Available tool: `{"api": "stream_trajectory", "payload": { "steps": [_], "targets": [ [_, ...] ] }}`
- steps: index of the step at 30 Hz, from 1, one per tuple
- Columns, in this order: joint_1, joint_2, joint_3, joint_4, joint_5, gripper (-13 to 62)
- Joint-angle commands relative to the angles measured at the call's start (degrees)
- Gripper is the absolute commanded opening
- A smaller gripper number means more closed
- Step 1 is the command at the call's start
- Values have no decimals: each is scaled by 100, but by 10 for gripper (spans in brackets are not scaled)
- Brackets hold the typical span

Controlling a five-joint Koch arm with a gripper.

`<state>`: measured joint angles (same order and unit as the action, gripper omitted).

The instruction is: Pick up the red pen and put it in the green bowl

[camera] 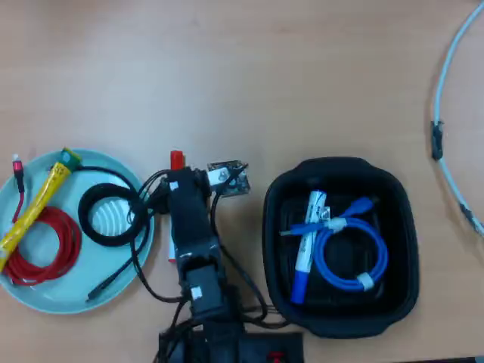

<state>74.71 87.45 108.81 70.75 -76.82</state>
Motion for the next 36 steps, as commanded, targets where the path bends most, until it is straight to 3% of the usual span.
{"api": "stream_trajectory", "payload": {
  "steps": [1,15,28,36],
  "targets": [
    [53,-123,-352,114,-167,570],
    [-35,-712,-413,114,-158,570],
    [-589,624,-413,677,281,570],
    [97,765,-510,554,-114,570]
  ]
}}
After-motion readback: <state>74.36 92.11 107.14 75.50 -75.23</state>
